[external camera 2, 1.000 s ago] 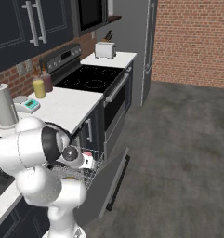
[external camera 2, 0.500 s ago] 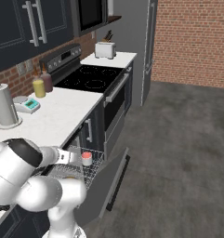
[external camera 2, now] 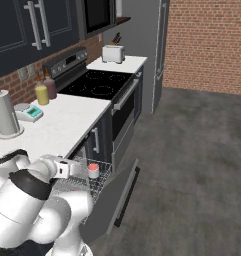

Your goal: Pick up the cup and bowl from the counter, place them in the dishwasher, and close the dishwasher door.

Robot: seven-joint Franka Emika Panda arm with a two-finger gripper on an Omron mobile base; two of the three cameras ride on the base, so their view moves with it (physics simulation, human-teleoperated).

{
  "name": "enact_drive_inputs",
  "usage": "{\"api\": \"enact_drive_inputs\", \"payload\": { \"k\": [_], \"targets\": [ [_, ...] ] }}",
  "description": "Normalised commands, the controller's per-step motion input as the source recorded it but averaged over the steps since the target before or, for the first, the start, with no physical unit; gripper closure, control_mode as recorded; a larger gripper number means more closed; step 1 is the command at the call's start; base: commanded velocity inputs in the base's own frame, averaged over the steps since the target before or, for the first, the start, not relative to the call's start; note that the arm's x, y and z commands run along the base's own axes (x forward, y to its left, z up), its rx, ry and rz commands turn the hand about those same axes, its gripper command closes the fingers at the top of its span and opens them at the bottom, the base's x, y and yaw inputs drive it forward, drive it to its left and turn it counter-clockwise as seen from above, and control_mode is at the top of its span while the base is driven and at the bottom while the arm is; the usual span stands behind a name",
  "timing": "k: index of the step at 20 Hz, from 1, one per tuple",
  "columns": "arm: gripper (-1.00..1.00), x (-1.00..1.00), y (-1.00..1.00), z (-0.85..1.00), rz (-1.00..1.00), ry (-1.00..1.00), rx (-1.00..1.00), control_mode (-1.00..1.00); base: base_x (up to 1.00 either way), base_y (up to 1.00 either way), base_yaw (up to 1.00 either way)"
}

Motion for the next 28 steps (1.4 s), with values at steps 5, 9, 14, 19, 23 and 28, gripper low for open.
{"api": "enact_drive_inputs", "payload": {
  "k": [5,9,14,19,23,28],
  "targets": [
    [-1.00,0.00,-0.37,1.00,0.07,-0.03,0.03,-1.00,0.00,0.00,0.00],
    [-1.00,0.00,-0.48,1.00,0.03,0.00,-0.01,-1.00,0.00,0.00,0.00],
    [-1.00,-0.04,-0.95,1.00,-0.02,0.24,-0.15,-1.00,0.00,0.00,0.00],
    [-1.00,0.00,-0.70,0.99,-0.01,0.35,-0.65,-1.00,0.00,0.00,0.00],
    [-1.00,0.01,-0.58,0.73,-0.08,0.22,-0.90,-1.00,0.00,0.00,0.00],
    [-1.00,0.00,-0.69,0.58,-0.09,0.16,-0.95,-1.00,0.00,0.00,0.00]
  ]
}}
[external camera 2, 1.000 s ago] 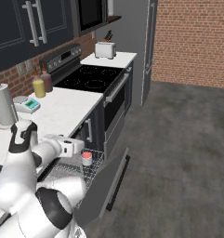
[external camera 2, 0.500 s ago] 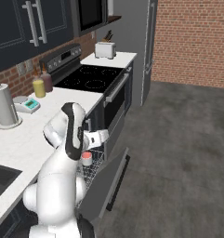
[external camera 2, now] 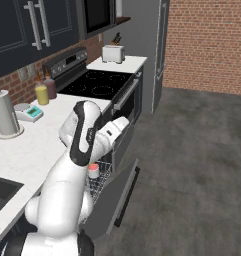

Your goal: Pick up the cup and bowl from the counter, place them in the dishwasher, and close the dishwasher door.

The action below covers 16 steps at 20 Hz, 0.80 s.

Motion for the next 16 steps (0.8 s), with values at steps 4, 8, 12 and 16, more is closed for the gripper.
{"api": "enact_drive_inputs", "payload": {
  "k": [4,8,12,16],
  "targets": [
    [-1.00,-0.08,-0.87,0.39,-0.09,0.07,-0.99,-1.00,0.00,0.00,0.00],
    [-1.00,-0.13,-0.92,0.21,-0.04,0.12,-1.00,-1.00,0.00,0.00,0.00],
    [-1.00,-0.13,-0.95,0.09,0.00,0.30,-0.99,-1.00,0.00,0.00,0.00],
    [-1.00,-0.18,-0.82,0.00,0.01,0.50,-0.89,-1.00,0.00,0.00,0.00]
  ]
}}
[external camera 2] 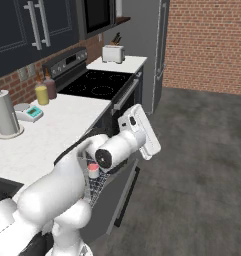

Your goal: Pick up the cup and bowl from the counter, place them in the dishwasher, and close the dishwasher door.

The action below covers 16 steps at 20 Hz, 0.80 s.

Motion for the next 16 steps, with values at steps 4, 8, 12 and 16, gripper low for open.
{"api": "enact_drive_inputs", "payload": {
  "k": [4,8,12,16],
  "targets": [
    [-1.00,-0.35,-0.47,-0.10,0.09,0.83,-0.81,-1.00,0.00,0.00,0.00],
    [-1.00,-0.42,0.00,-0.20,0.25,1.00,-0.69,-1.00,0.00,0.00,0.00],
    [-1.00,-0.45,0.00,0.00,0.43,0.91,-0.33,-1.00,0.00,0.00,0.00],
    [-1.00,-0.35,-0.15,0.05,0.43,0.63,0.14,-1.00,0.00,0.00,0.00]
  ]
}}
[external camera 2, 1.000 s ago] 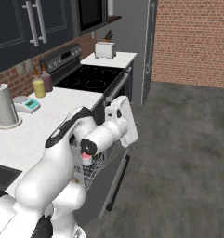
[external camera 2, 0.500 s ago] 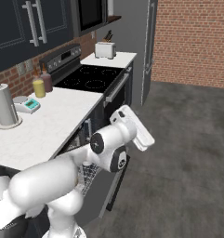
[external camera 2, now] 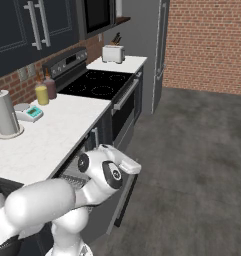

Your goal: Pick up the cup and bowl from the counter, place them in the dishwasher, and close the dishwasher door.

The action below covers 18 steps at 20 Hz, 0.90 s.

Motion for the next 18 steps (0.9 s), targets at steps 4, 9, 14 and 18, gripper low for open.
{"api": "enact_drive_inputs", "payload": {
  "k": [4,9,14,18],
  "targets": [
    [-1.00,-0.21,-0.46,0.13,0.41,0.47,0.27,-1.00,0.00,0.00,0.00],
    [-1.00,-0.29,-0.60,0.40,0.42,0.22,0.24,-1.00,0.00,0.00,0.00],
    [-1.00,-0.27,-0.50,0.70,0.32,0.18,0.34,-1.00,0.00,0.00,0.00],
    [-1.00,-0.11,-0.44,1.00,0.12,0.39,0.44,-1.00,0.00,0.00,0.00]
  ]
}}
